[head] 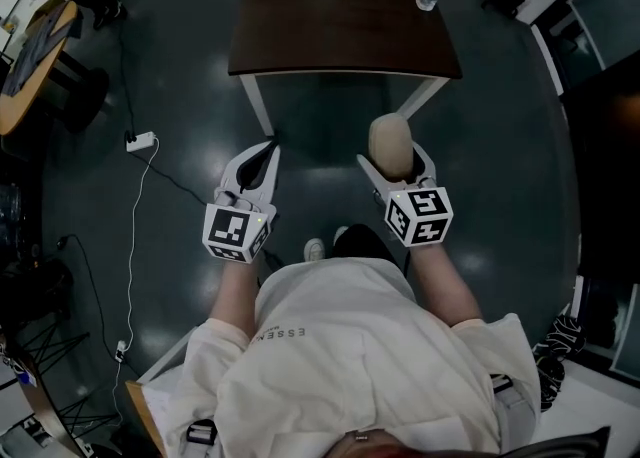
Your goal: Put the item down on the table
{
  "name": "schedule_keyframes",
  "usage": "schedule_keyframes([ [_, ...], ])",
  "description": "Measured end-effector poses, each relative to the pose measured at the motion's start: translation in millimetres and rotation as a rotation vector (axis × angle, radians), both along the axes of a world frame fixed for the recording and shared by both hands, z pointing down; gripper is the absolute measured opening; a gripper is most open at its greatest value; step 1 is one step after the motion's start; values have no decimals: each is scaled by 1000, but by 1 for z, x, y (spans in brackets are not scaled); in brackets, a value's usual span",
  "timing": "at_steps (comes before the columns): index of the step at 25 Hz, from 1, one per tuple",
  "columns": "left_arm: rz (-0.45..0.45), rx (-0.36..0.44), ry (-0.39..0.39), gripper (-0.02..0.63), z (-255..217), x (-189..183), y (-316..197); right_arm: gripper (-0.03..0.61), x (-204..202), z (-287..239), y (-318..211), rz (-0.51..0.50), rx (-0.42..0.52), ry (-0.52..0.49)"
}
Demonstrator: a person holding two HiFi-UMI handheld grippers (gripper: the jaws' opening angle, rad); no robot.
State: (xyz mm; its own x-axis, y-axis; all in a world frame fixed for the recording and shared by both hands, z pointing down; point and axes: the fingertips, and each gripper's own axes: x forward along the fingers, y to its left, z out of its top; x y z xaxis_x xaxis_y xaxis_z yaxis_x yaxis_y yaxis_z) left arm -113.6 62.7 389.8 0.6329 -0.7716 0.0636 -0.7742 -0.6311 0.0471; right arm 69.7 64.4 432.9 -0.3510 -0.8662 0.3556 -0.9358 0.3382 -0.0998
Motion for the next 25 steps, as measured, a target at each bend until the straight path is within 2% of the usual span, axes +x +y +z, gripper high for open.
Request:
schedule_keyframes([
  [9, -6, -50, 8, 15, 24, 12, -66, 394, 8, 22, -67, -7, -53, -18],
  [20, -66, -15, 0, 14, 2, 48, -235, 394, 48, 13, -243, -54, -41, -14],
  [25, -77, -31, 20, 15, 4, 66, -285, 394, 64, 20, -302, -63, -66, -5],
])
